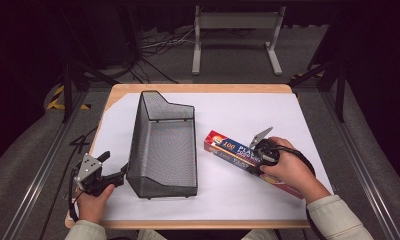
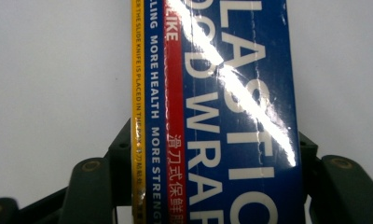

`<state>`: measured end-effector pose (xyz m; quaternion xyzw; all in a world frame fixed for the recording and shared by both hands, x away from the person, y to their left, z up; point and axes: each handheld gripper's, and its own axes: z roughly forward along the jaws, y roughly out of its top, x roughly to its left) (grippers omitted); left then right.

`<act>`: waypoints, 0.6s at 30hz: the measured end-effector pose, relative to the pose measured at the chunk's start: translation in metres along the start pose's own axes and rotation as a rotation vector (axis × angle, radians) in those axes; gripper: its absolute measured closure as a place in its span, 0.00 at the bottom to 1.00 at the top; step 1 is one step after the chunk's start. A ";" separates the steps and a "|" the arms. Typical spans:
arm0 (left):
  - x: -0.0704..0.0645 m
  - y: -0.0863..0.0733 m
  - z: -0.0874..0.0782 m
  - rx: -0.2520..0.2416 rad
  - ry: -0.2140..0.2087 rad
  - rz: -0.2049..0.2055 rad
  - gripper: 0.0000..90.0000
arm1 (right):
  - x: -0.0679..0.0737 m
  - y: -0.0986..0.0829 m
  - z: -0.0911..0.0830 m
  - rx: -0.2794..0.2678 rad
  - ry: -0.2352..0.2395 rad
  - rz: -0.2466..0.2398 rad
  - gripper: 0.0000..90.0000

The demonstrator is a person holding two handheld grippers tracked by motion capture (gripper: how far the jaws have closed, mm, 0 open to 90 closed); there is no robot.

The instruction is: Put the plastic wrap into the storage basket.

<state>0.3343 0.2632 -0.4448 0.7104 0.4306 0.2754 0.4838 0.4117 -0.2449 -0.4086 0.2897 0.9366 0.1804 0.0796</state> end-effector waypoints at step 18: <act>0.000 0.000 0.000 -0.004 0.002 -0.002 0.19 | 0.004 0.009 -0.040 -0.141 -0.005 0.018 0.45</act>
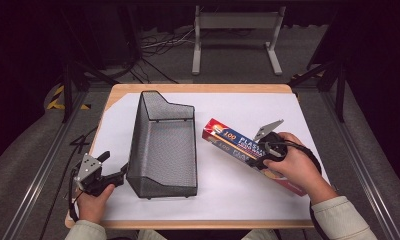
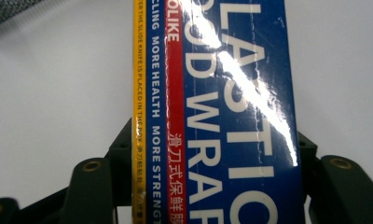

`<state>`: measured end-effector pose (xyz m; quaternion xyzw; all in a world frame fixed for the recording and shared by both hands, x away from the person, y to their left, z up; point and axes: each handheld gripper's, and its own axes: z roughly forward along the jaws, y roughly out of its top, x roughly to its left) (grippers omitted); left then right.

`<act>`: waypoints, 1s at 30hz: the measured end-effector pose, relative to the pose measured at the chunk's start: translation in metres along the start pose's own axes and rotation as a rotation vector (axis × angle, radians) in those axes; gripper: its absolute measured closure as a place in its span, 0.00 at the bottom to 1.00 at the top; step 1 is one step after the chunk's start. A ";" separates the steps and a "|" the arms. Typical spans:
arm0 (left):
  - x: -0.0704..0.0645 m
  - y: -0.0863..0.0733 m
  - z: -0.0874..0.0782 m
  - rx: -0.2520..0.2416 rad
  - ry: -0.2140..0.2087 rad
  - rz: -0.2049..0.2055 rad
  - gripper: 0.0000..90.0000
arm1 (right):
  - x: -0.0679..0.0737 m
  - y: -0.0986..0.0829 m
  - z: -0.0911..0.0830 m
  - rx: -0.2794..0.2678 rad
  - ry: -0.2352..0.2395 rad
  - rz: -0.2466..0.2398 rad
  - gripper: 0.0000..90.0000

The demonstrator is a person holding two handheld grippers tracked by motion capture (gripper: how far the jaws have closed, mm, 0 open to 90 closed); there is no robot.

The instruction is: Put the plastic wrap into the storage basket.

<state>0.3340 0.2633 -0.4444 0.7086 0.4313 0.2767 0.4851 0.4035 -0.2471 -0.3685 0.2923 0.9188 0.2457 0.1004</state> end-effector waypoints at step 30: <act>0.000 0.000 -0.001 -0.007 0.001 -0.003 0.19 | 0.018 0.029 -0.035 -0.171 -0.026 0.060 0.45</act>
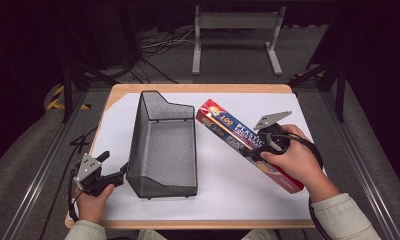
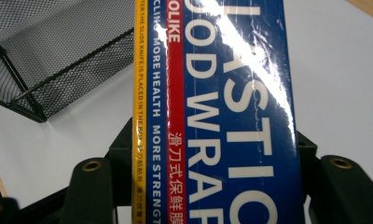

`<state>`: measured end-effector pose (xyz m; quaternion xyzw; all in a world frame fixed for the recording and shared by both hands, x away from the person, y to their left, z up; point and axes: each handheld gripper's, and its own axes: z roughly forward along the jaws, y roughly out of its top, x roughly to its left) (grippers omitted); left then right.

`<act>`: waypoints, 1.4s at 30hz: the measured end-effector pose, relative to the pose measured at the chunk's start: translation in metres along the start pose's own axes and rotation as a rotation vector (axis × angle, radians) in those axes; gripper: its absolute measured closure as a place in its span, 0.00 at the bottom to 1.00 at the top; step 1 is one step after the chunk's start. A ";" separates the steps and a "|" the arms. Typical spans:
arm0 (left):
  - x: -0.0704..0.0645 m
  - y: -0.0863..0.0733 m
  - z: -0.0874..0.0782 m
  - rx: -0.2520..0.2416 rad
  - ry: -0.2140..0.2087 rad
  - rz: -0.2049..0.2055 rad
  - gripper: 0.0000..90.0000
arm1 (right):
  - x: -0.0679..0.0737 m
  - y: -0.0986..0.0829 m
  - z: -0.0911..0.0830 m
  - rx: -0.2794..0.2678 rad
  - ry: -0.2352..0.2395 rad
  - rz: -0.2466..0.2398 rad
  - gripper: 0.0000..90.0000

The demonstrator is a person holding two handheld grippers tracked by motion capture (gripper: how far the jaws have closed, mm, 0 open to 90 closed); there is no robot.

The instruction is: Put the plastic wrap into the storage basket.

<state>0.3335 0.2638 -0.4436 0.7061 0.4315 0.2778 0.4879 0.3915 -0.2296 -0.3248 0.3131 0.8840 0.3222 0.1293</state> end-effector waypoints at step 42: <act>0.002 -0.002 -0.008 -0.009 0.018 0.011 0.18 | 0.054 0.095 0.035 -0.002 -0.021 0.122 0.45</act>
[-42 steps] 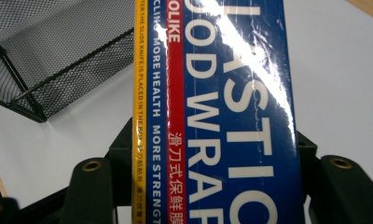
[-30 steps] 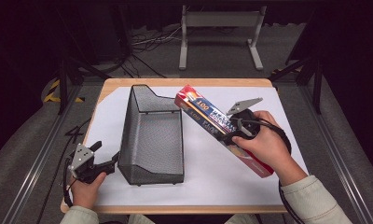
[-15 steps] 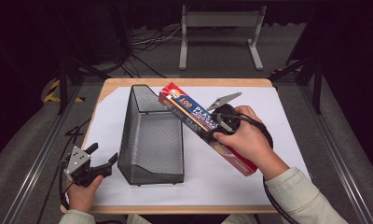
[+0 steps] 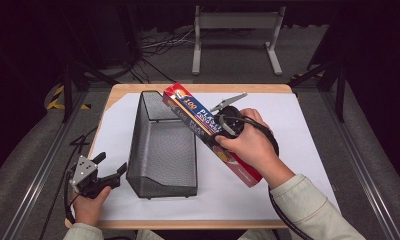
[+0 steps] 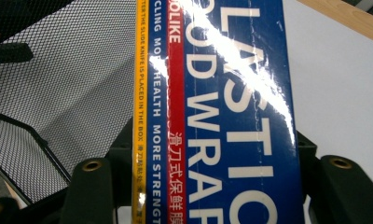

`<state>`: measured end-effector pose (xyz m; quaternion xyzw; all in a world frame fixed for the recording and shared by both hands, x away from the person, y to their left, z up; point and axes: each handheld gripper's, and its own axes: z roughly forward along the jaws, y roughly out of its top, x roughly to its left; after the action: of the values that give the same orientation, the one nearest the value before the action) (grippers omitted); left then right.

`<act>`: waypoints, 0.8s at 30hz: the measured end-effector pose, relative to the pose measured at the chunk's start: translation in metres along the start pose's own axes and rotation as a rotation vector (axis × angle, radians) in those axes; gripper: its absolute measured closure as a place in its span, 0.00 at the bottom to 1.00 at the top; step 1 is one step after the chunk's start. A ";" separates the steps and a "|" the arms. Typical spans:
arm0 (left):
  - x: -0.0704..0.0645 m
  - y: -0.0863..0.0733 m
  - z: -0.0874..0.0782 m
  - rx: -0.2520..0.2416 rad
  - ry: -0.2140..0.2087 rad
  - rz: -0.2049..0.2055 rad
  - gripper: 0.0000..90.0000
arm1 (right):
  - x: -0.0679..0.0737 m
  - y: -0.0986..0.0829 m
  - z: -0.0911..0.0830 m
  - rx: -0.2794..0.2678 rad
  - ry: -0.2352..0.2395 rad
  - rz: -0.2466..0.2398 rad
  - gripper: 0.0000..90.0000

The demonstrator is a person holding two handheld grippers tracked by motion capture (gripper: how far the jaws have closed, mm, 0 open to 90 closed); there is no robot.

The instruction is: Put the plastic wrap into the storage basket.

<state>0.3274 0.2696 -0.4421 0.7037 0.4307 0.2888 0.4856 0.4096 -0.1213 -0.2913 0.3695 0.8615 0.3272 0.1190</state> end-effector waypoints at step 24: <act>-0.001 0.000 0.000 -0.003 -0.004 0.009 0.18 | 0.037 0.022 0.031 0.041 -0.007 0.190 0.45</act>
<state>0.3274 0.2686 -0.4422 0.7054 0.4260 0.2902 0.4865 0.4098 -0.0694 -0.2992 0.4531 0.8286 0.3181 0.0830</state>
